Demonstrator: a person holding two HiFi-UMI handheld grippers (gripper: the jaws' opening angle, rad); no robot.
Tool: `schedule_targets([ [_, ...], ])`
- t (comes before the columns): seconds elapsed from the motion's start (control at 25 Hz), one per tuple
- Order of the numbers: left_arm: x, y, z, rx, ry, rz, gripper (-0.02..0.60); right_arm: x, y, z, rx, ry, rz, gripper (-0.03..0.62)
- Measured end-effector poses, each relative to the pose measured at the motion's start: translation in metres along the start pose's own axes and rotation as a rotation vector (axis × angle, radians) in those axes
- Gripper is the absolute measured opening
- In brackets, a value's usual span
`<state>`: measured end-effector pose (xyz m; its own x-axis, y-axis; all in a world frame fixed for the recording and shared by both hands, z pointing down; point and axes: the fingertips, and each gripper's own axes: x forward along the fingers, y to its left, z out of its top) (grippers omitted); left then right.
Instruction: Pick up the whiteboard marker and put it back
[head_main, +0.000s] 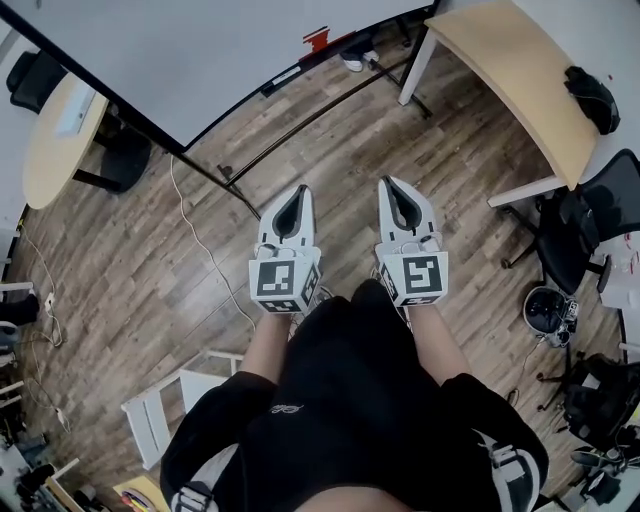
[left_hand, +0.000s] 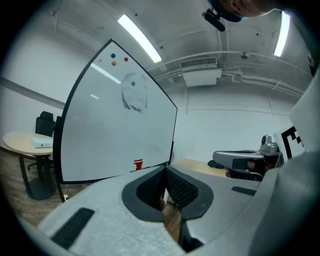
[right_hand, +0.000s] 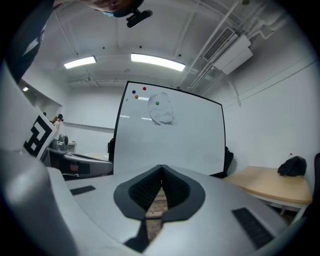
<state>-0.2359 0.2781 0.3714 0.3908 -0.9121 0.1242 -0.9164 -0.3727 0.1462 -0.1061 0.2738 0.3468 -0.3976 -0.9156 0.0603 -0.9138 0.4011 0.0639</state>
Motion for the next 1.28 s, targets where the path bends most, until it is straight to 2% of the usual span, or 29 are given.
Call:
schedule_targets([
  [0.24, 0.002, 0.006, -0.018, -0.032, 0.029, -0.024, 0.006, 0.009, 0.011, -0.010, -0.023, 0.032, 0.005, 0.002],
  [0.4, 0.015, 0.013, -0.020, -0.037, 0.024, -0.007, 0.006, 0.026, 0.005, -0.012, -0.026, 0.027, 0.025, 0.002],
  [0.76, 0.086, 0.043, -0.025, -0.023, 0.088, 0.004, 0.006, 0.102, -0.031, -0.028, -0.005, 0.047, 0.046, 0.002],
  [0.88, 0.128, 0.043, -0.024, 0.017, 0.131, -0.011, 0.006, 0.133, -0.057, -0.035, 0.006, 0.063, 0.055, 0.002],
  [1.08, 0.203, 0.049, -0.022, 0.100, 0.208, 0.007, 0.006, 0.183, -0.102, -0.044, 0.043, 0.072, 0.083, 0.002],
  [1.28, 0.264, 0.054, -0.027, 0.223, 0.306, 0.033, 0.006, 0.221, -0.137, -0.060, 0.099, 0.096, 0.138, 0.002],
])
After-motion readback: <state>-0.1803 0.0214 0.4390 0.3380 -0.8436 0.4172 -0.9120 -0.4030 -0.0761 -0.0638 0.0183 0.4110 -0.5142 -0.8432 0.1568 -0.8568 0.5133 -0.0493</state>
